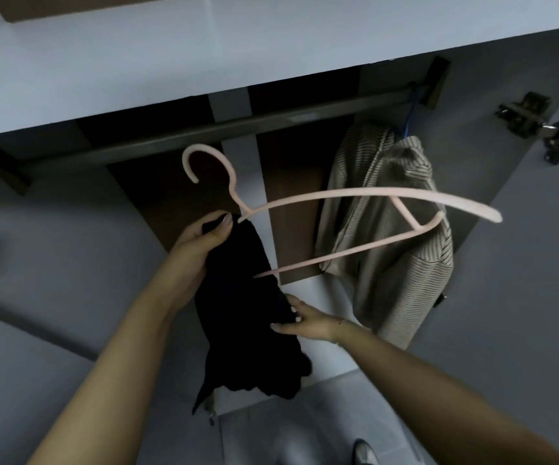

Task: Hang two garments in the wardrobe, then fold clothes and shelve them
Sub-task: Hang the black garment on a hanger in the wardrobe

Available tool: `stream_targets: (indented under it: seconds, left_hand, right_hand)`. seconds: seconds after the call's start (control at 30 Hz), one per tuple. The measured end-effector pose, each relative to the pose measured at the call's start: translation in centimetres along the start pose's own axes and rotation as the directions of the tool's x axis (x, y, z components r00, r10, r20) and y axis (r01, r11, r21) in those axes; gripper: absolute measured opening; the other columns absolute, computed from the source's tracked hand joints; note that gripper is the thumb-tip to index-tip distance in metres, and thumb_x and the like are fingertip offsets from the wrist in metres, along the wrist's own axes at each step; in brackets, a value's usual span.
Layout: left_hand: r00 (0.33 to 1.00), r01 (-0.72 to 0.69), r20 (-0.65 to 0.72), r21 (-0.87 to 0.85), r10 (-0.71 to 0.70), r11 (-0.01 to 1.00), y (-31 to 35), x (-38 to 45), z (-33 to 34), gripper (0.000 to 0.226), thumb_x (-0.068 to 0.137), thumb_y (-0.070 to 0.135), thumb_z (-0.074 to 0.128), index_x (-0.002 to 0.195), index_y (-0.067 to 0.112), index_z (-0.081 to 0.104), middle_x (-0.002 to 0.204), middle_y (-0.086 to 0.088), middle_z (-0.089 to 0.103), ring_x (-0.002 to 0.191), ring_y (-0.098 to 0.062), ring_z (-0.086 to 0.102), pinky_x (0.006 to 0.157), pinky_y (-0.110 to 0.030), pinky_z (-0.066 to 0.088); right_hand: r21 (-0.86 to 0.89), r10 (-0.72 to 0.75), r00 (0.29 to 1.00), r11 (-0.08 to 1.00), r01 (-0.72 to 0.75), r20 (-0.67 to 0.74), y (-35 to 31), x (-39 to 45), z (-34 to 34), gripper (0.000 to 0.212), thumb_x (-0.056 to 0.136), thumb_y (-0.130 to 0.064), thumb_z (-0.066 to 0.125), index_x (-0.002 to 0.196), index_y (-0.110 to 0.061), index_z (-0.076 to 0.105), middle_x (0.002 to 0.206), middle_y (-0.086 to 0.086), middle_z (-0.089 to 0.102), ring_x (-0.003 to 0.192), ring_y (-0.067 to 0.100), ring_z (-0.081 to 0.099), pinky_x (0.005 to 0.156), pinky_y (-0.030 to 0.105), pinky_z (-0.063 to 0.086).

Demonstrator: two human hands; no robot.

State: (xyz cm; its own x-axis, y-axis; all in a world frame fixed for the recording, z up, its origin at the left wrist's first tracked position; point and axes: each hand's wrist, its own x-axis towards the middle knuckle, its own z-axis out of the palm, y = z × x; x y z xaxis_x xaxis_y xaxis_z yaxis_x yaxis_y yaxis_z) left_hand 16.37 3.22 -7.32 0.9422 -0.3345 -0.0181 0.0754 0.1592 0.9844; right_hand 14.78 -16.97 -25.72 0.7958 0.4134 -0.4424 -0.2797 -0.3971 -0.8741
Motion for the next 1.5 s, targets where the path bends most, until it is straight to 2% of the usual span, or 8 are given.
stream_targets:
  seconds: [0.1, 0.2, 0.5, 0.67, 0.83, 1.1, 1.23, 1.5]
  left_hand:
    - [0.999, -0.016, -0.037, 0.04, 0.017, 0.999, 1.1, -1.4, -1.6, 0.03, 0.078, 0.044, 0.075, 0.097, 0.022, 0.074, 0.093, 0.002, 0.072, 0.09, -0.01, 0.068, 0.075, -0.017, 0.053]
    - [0.994, -0.036, -0.102, 0.091, 0.045, 0.995, 2.1, -3.3, -3.9, 0.027, 0.083, 0.038, 0.066, 0.097, 0.016, 0.068, 0.089, 0.001, 0.069, 0.085, -0.011, 0.067, 0.072, -0.016, 0.052]
    - [0.981, -0.077, -0.135, 0.374, 0.136, 0.924, 3.0, -8.0, -9.8, 0.02, 0.086, 0.033, 0.061, 0.09, 0.019, 0.074, 0.08, -0.004, 0.072, 0.073, -0.016, 0.068, 0.064, -0.017, 0.053]
    - [0.982, -0.111, -0.077, 0.507, 0.174, 0.855, 2.6, -6.0, -8.6, 0.016, 0.079, 0.038, 0.064, 0.089, 0.035, 0.076, 0.08, 0.007, 0.075, 0.073, -0.002, 0.069, 0.062, -0.01, 0.05]
    - [0.967, -0.202, -0.027, 0.531, 0.255, 0.823, 2.8, -3.5, -7.9, 0.013, 0.08, 0.04, 0.065, 0.088, 0.042, 0.075, 0.081, 0.013, 0.075, 0.074, 0.002, 0.069, 0.062, -0.008, 0.05]
    - [0.963, -0.246, 0.023, 0.492, 0.27, 0.835, 1.5, -1.2, -7.5, 0.037, 0.072, 0.067, 0.069, 0.092, 0.037, 0.075, 0.083, 0.014, 0.074, 0.076, 0.004, 0.068, 0.062, -0.007, 0.049]
    - [0.971, -0.223, 0.049, 0.526, 0.232, 0.821, 1.2, -1.0, -8.1, 0.026, 0.078, 0.057, 0.069, 0.093, 0.036, 0.075, 0.085, 0.011, 0.075, 0.077, 0.0, 0.07, 0.062, -0.008, 0.049]
    - [0.986, -0.166, 0.122, 0.64, 0.115, 0.75, -1.2, -0.2, -2.9, 0.018, 0.084, 0.051, 0.06, 0.089, 0.039, 0.073, 0.086, 0.011, 0.073, 0.083, -0.005, 0.069, 0.073, -0.024, 0.049]
  right_hand:
    - [0.135, 0.05, 0.99, 0.99, -0.032, -0.134, 0.1, 3.6, 4.2, 0.051, 0.096, -0.017, 0.06, 0.143, -0.007, 0.041, 0.14, 0.012, 0.051, 0.125, 0.021, 0.05, 0.102, 0.02, 0.043]
    - [-0.179, 0.118, 0.961, 0.97, -0.166, -0.251, 0.8, 5.3, 5.3, 0.037, 0.095, -0.031, 0.06, 0.119, -0.003, 0.063, 0.115, 0.014, 0.065, 0.107, 0.027, 0.061, 0.089, 0.03, 0.046]
    - [-0.18, -0.268, 0.949, 0.954, 0.238, -0.166, -2.5, -1.0, -5.5, 0.013, 0.097, -0.005, 0.054, 0.1, -0.007, 0.066, 0.095, -0.001, 0.069, 0.084, -0.002, 0.063, 0.085, 0.018, 0.047]
    - [-0.817, -0.505, 0.806, 0.575, 0.046, -0.31, -4.5, -7.9, -12.8, 0.015, 0.089, -0.035, 0.066, 0.09, -0.019, 0.066, 0.071, -0.006, 0.067, 0.072, 0.02, 0.067, 0.061, 0.028, 0.04]
    - [-0.902, -0.188, 0.904, 0.285, -0.325, -0.385, -2.0, -12.5, -16.2, 0.038, 0.079, -0.052, 0.065, 0.105, -0.024, 0.063, 0.09, 0.002, 0.07, 0.086, 0.022, 0.066, 0.063, 0.027, 0.043]
    - [-0.058, 0.061, 0.639, 0.985, -0.164, -0.767, 2.1, -13.7, -17.6, 0.017, 0.083, -0.003, 0.071, 0.097, 0.005, 0.064, 0.086, 0.017, 0.062, 0.079, 0.029, 0.058, 0.069, 0.037, 0.048]
    - [0.173, 0.157, 0.774, 0.983, -0.062, -0.613, 0.7, -14.4, -17.4, 0.013, 0.09, -0.009, 0.066, 0.092, 0.003, 0.069, 0.087, 0.017, 0.068, 0.077, 0.024, 0.063, 0.069, 0.025, 0.052]
    - [0.163, 0.112, 0.751, 0.987, -0.006, -0.651, -8.3, -12.7, -16.0, 0.033, 0.093, -0.036, 0.063, 0.073, -0.01, 0.062, 0.07, 0.009, 0.062, 0.058, 0.014, 0.061, 0.054, 0.021, 0.049]
